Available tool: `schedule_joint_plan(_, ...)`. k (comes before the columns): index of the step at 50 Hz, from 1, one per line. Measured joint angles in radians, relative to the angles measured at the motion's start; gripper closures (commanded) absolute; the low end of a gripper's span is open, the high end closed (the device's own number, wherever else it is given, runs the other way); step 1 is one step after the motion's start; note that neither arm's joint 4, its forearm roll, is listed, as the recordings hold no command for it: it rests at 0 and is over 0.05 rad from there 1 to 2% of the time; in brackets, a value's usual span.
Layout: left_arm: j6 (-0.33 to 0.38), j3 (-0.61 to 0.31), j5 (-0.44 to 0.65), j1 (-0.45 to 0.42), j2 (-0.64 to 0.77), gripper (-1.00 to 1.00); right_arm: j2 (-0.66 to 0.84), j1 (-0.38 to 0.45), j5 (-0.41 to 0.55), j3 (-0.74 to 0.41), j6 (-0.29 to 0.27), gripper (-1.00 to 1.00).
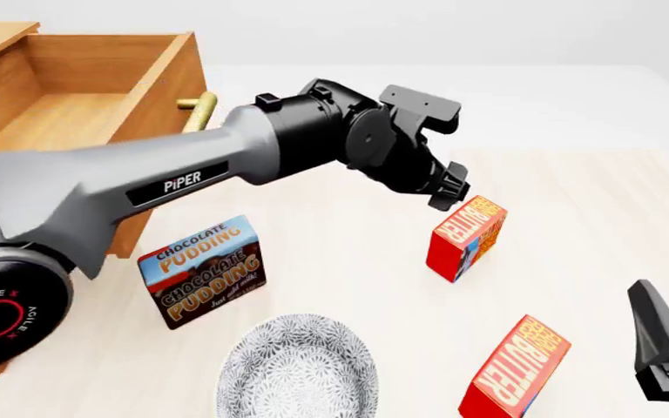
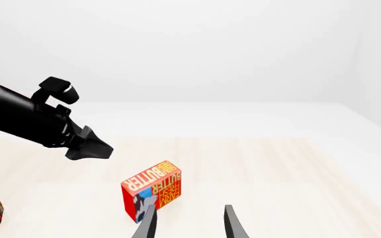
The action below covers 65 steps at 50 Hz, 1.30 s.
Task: Put the butter at the front in the top drawer of the cabinet and close it.
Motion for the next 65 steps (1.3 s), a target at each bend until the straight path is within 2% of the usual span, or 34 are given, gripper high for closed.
schedule_joint_plan(26, 0.056, -0.076, 0.018, 0.000, 0.081, -1.00, 0.000, 0.000, 0.000, 0.000, 0.000, -1.00)
schedule_joint_plan(65, 0.043, -0.193, 0.033, -0.044, 0.216, -1.00, 0.000, 0.000, 0.000, 0.000, 0.000, -1.00)
